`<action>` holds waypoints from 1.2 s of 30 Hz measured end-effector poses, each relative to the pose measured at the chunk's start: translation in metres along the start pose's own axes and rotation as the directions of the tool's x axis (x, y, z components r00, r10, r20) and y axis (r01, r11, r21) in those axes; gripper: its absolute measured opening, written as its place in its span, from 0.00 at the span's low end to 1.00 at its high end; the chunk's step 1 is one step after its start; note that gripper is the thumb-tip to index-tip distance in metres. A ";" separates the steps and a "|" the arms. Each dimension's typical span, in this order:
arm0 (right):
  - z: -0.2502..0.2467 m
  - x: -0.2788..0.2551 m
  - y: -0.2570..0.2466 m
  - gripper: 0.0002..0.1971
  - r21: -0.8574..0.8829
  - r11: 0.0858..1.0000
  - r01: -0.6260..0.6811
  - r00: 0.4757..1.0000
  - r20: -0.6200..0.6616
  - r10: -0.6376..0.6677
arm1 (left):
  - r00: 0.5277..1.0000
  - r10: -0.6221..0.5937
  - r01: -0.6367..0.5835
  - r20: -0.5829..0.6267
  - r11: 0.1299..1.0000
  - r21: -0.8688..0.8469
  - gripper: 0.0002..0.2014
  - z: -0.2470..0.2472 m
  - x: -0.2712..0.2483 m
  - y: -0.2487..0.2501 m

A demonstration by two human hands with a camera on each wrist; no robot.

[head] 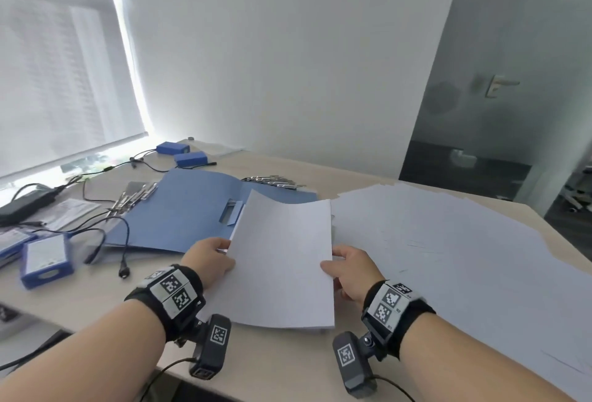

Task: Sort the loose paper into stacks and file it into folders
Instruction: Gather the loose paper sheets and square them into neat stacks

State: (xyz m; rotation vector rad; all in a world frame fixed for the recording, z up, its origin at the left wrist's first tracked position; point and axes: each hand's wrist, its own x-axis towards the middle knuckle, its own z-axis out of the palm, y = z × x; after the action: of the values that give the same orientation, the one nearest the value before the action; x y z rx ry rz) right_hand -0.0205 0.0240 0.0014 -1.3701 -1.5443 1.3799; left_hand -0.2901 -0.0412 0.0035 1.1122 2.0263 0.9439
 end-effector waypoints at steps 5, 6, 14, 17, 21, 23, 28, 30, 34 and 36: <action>0.012 0.010 0.007 0.08 -0.102 0.995 0.007 1.000 -0.007 -0.008 | 1.000 0.008 -0.005 -0.020 0.985 0.174 0.17 0.003 0.012 -0.009; 0.012 0.011 0.009 0.09 -0.113 0.994 -0.004 1.000 0.000 0.004 | 1.000 0.001 0.004 -0.022 0.982 0.191 0.18 0.005 0.014 -0.011; 0.004 0.010 0.009 0.15 -0.068 0.990 -0.126 0.992 -0.030 0.125 | 1.000 -0.012 0.015 -0.020 0.987 0.159 0.30 0.009 0.021 -0.014; 0.001 0.007 0.009 0.19 -0.081 0.989 -0.123 0.991 0.037 0.127 | 0.999 -0.011 0.014 -0.031 0.994 0.105 0.29 0.009 0.017 -0.012; -0.008 0.000 0.010 0.17 -0.079 0.991 -0.110 0.993 0.040 0.113 | 0.993 0.085 -0.080 -0.084 0.995 0.062 0.23 0.015 0.007 0.003; -0.017 -0.006 0.010 0.12 -0.091 0.992 -0.085 0.996 0.016 0.087 | 0.981 0.169 -0.171 -0.099 0.985 -0.013 0.16 0.026 -0.002 0.018; -0.051 -0.026 0.009 0.10 -0.205 0.978 0.029 0.999 -0.024 -0.035 | 0.955 0.295 -0.277 0.029 0.925 -0.259 0.09 0.076 -0.035 0.064; -0.071 -0.034 0.012 0.10 -0.264 0.963 0.055 0.997 -0.044 -0.069 | 0.944 0.307 -0.252 0.122 0.907 -0.338 0.08 0.101 -0.049 0.079; -0.121 -0.049 0.023 0.10 -0.417 0.908 0.045 0.991 -0.100 -0.094 | 0.914 0.307 -0.177 0.265 0.890 -0.419 0.12 0.151 -0.069 0.099; -0.148 -0.058 0.030 0.10 -0.484 0.875 0.009 0.986 -0.143 -0.089 | 0.901 0.297 -0.145 0.315 0.893 -0.426 0.09 0.174 -0.073 0.105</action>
State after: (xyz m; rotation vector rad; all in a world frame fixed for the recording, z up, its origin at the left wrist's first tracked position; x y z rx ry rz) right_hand 0.1393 0.0070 0.0173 -1.6710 -1.8742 0.8494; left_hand -0.0755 -0.0148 0.0085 1.2062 1.3446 1.0994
